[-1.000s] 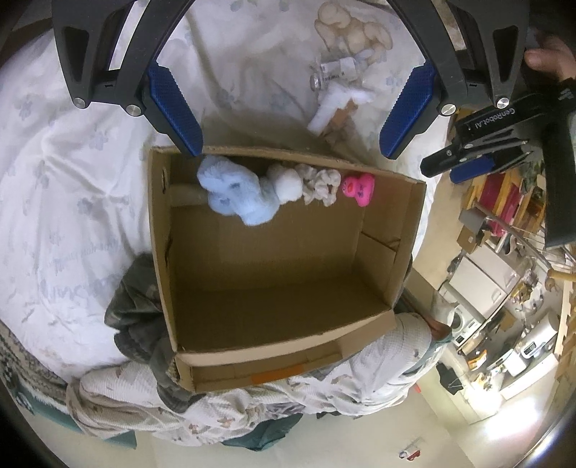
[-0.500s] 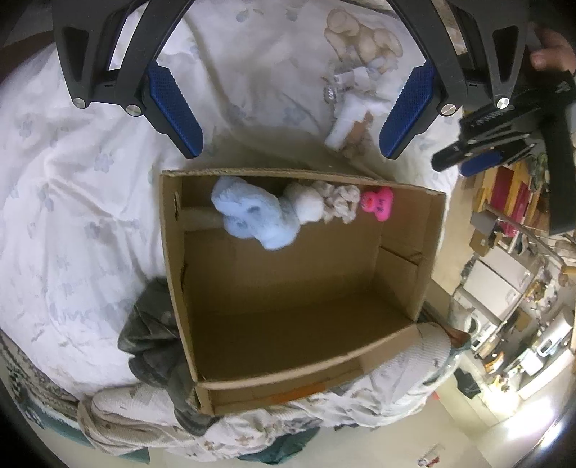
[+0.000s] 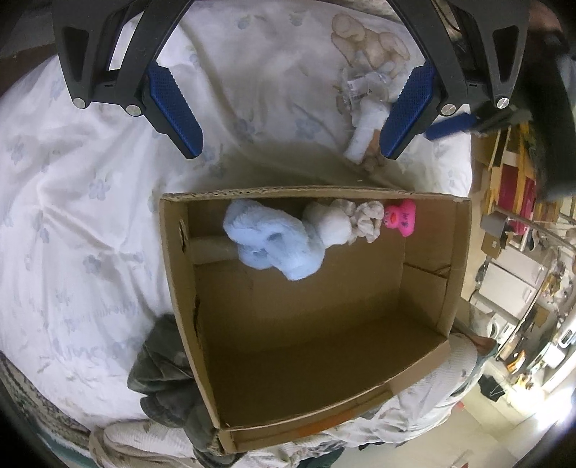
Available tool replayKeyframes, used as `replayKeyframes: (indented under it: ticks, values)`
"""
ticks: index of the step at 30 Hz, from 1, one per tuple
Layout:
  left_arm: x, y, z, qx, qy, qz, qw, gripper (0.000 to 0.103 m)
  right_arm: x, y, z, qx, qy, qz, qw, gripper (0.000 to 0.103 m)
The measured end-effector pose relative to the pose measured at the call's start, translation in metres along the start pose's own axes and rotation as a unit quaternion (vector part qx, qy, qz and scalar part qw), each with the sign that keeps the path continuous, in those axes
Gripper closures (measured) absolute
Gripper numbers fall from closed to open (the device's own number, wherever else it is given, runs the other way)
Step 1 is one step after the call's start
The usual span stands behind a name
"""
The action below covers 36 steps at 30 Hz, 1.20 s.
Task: Organize soft objects
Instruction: 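Grasp the white sock with the left tool while the right tool grasps the clear packaged item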
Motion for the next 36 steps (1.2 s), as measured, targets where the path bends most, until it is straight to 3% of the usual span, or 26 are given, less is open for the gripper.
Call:
replayKeyframes:
  ticks: [4,5,7,10,17,20,23,25,27,30,34,36]
  values:
    - [0.019,0.007,-0.011,0.009,0.022,-0.041,0.9989,0.049,0.003,0.001,-0.001,-0.003,-0.001,-0.005,1.0,0.0]
    - [0.023,0.01,-0.013,0.012,0.028,-0.052,0.9982,0.053,0.003,0.001,-0.002,-0.003,-0.001,-0.006,1.0,0.0]
    - [0.026,0.012,-0.018,0.009,0.039,-0.064,0.9971,0.075,0.003,0.002,-0.002,-0.004,-0.003,-0.005,1.0,0.0]
    - [0.028,0.013,-0.014,0.017,0.039,-0.067,0.9969,0.081,0.003,0.002,-0.003,-0.004,-0.004,-0.005,1.0,0.0]
    - [0.02,0.011,0.036,0.068,-0.006,-0.045,0.9967,0.082,0.006,0.002,-0.004,-0.007,0.006,-0.014,1.0,0.0]
    - [-0.001,0.012,0.055,0.094,0.025,-0.017,0.9951,0.082,0.004,0.0,-0.006,-0.015,0.014,-0.01,1.0,0.0]
    - [-0.022,0.016,0.05,0.08,0.027,0.032,0.9959,0.082,-0.004,-0.005,-0.014,-0.042,0.051,-0.004,0.998,0.0]
    - [-0.043,0.011,0.049,0.07,0.029,0.054,0.9957,0.082,-0.015,-0.013,-0.028,-0.083,0.083,0.009,0.993,0.009]
    - [-0.052,0.011,0.047,0.061,0.025,0.069,0.9954,0.082,-0.025,-0.023,-0.044,-0.122,0.088,0.024,0.988,0.031]
    - [-0.057,0.011,0.046,0.061,0.023,0.078,0.9948,0.082,-0.039,-0.034,-0.064,-0.158,0.074,0.054,0.983,0.043]
    - [-0.06,0.01,0.047,0.065,0.02,0.081,0.9944,0.082,-0.055,-0.046,-0.087,-0.184,0.046,0.094,0.977,0.046]
    - [-0.062,0.009,0.048,0.067,0.019,0.081,0.9943,0.082,-0.06,-0.053,-0.095,-0.194,0.036,0.107,0.975,0.061]
Point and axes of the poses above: each gripper's, at about its wrist camera, not at the fingertips, and z roughly against the way its jaws point, x to its right, y to its top, the point moved 7 cm from there along -z, roughly the way its jaws point, and after that the axes turned 10 degrees about -x, right-handed, at the moved point
